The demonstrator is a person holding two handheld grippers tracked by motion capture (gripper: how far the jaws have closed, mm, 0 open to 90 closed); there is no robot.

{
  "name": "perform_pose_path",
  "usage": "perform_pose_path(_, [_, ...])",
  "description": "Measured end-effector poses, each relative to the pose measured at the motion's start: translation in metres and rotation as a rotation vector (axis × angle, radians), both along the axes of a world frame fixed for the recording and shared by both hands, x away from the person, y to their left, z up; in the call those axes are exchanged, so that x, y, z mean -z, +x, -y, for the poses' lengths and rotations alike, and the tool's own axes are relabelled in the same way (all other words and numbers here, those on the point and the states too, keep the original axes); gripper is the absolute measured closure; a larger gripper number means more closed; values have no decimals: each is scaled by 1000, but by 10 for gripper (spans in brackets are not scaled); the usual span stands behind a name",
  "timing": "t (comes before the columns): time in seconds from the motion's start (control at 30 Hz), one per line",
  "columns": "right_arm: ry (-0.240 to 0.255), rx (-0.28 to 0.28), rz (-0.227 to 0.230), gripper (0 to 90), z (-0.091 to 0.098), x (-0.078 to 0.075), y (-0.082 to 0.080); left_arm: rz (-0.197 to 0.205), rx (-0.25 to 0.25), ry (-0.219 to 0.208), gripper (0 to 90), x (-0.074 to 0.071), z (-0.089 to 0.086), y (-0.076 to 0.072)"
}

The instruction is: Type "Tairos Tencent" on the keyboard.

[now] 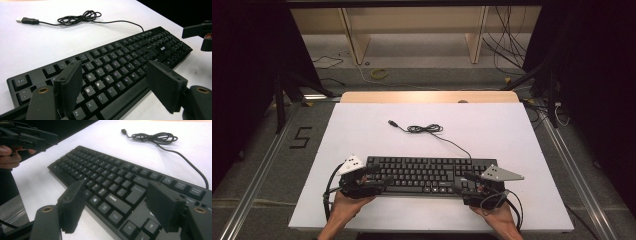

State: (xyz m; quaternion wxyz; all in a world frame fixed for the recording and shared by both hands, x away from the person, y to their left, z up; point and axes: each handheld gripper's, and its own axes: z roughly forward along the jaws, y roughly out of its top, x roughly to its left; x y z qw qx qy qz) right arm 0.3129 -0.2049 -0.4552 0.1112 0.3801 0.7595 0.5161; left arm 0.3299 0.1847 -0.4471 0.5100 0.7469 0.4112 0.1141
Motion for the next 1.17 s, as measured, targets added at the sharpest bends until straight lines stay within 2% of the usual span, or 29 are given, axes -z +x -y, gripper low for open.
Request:
perform_pose_path(0.43, [8, 42, 26, 300, 21, 3, -11, -3, 3, -6, 252, 8, -8, -14])
perform_pose_path(0.87, [14, 59, 23, 298, 27, 4, -11, 13, -23, -17, 243, 8, -13, -13])
perform_pose_path(1.17, [11, 59, 24, 298, 26, 4, -12, 12, -18, -12, 242, 8, -12, -11])
